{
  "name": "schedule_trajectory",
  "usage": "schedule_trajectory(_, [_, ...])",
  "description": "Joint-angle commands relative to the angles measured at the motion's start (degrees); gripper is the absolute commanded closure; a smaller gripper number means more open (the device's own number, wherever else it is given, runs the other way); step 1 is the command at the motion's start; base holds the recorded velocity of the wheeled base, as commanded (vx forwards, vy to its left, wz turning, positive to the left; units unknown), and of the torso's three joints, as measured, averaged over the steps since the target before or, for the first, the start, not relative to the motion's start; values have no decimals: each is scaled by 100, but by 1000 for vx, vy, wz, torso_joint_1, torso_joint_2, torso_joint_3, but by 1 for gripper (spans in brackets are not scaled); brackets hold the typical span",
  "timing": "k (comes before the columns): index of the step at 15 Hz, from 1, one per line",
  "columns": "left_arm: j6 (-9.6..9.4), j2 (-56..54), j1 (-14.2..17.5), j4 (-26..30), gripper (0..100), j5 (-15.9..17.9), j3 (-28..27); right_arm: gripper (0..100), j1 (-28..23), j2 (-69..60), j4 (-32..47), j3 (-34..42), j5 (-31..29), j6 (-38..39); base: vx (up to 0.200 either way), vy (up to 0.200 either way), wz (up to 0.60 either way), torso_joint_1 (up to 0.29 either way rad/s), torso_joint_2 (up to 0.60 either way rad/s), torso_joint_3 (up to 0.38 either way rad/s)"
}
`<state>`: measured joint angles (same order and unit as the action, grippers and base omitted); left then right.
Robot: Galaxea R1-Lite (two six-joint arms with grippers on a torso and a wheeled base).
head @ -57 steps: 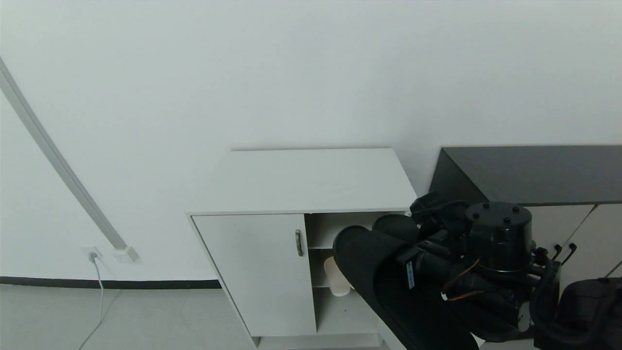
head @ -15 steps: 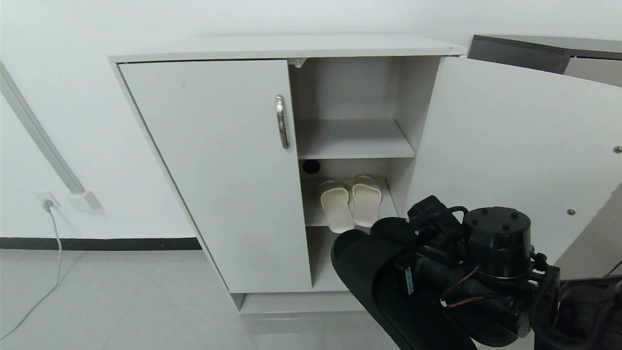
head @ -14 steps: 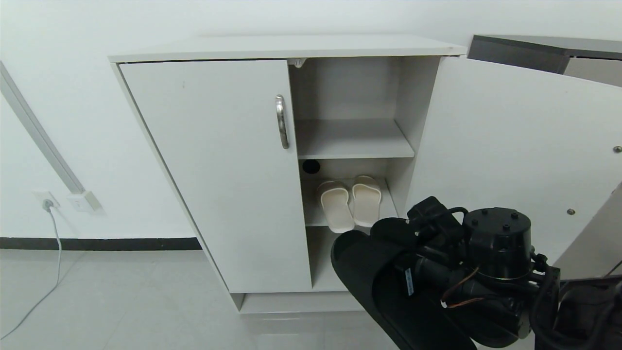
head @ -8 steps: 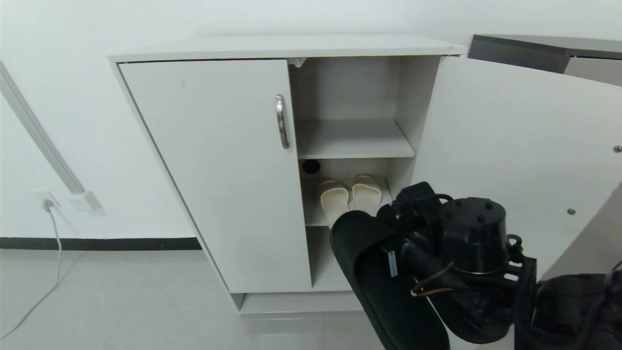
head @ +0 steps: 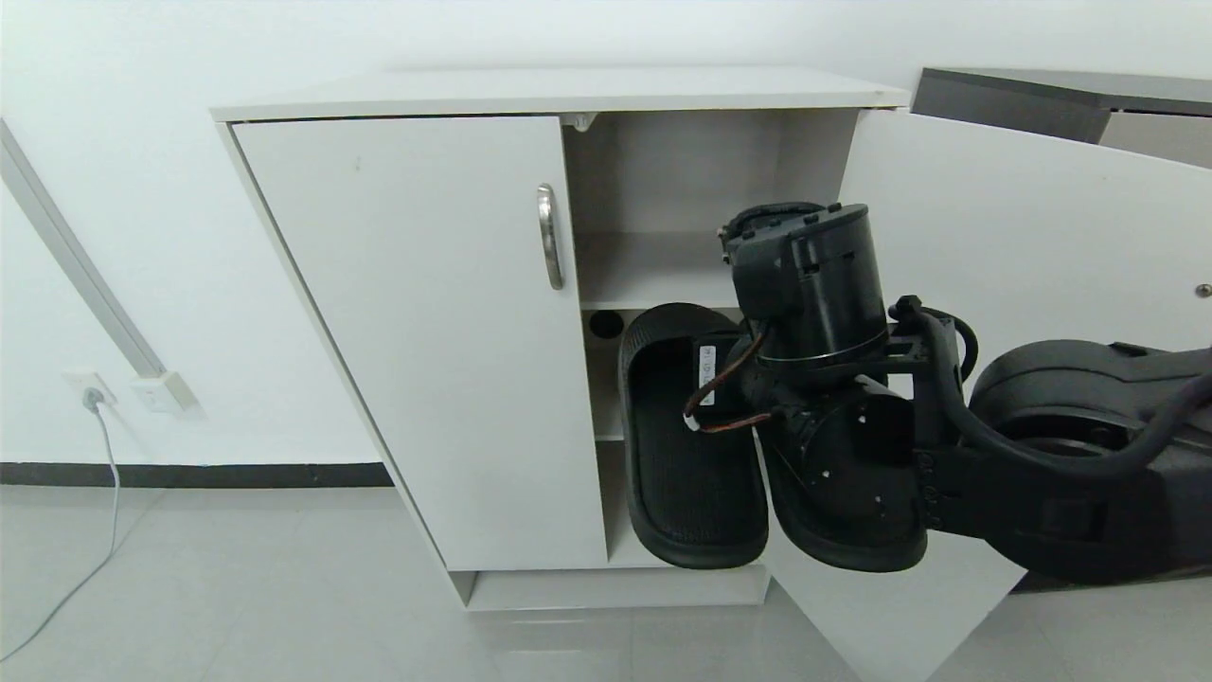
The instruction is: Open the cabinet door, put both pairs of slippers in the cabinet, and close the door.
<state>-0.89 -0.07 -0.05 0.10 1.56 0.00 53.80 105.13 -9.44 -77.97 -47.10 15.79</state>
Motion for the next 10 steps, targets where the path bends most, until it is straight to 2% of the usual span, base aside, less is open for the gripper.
schedule_trajectory(1, [1,7,-4,-1,100,2,0,100,-10,104,-41,-104,26,3,0,0,0,0,0,0])
schedule_trajectory(8, [1,7,5,-1,100,11,0,100,-18,350,-261,-87,61,-85,0,0,0,0,0,0])
schedule_trajectory(10, [1,7,5,-1,100,11,0,100,-27,341,-269,-113,61,-190,200,0,0,0,2,5])
